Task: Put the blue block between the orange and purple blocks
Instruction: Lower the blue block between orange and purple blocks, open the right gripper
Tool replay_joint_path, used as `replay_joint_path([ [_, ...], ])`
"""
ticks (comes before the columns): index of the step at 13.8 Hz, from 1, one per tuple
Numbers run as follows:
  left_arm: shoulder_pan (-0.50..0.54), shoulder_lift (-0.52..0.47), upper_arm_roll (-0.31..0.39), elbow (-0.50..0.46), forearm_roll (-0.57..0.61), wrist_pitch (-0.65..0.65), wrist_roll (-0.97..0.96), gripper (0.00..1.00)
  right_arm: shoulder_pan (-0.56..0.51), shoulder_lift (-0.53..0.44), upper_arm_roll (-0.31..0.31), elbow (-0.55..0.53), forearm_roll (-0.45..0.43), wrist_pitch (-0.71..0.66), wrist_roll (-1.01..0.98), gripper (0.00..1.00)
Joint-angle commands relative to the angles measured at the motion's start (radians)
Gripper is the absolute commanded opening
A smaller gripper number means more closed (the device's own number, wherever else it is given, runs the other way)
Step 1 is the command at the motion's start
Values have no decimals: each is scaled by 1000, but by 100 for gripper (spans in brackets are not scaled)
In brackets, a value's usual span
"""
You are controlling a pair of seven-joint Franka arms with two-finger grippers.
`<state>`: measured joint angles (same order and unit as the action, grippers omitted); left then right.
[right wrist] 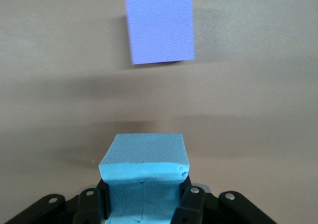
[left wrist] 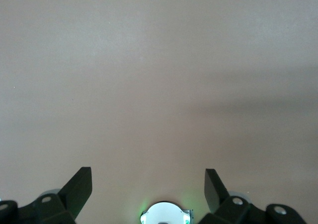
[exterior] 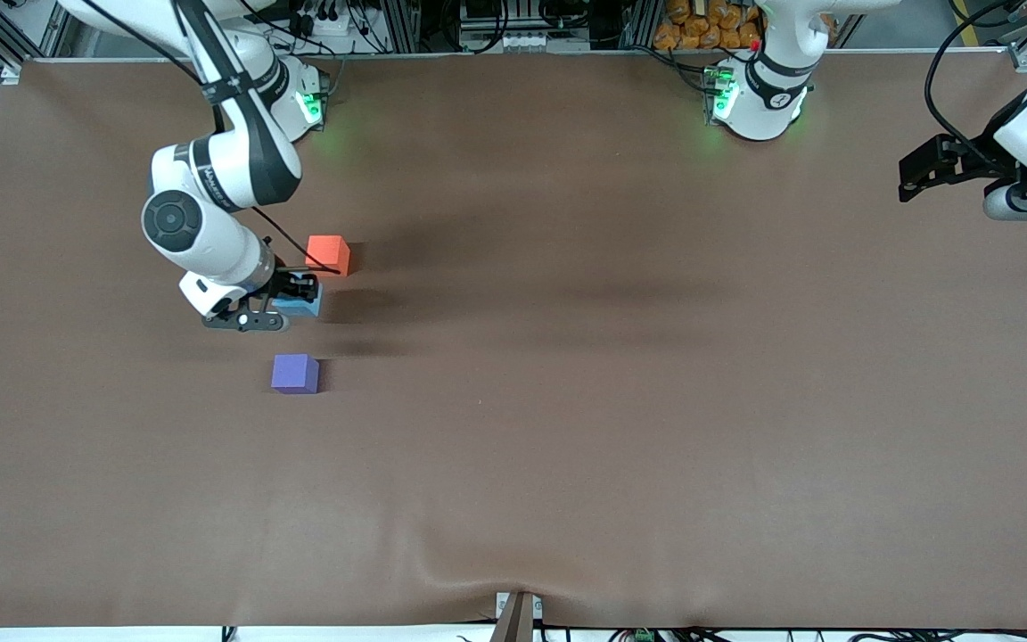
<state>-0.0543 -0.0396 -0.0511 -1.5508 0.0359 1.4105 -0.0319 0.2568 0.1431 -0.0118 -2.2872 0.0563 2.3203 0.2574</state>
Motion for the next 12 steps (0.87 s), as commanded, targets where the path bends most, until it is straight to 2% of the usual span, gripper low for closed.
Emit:
replay_joint_path([
  [1,4,-2,1,14,-16,-19,15,100,-22,21,21,-31,5,66,-17,0],
  [7,7,-2,2,14,-14,-19,15,100,-14,111,23,-38,22,178,-13,0],
  [12,7,-6,2,14,-14,-19,13,100,-13,141,23,-46,22,217,-13,0],
])
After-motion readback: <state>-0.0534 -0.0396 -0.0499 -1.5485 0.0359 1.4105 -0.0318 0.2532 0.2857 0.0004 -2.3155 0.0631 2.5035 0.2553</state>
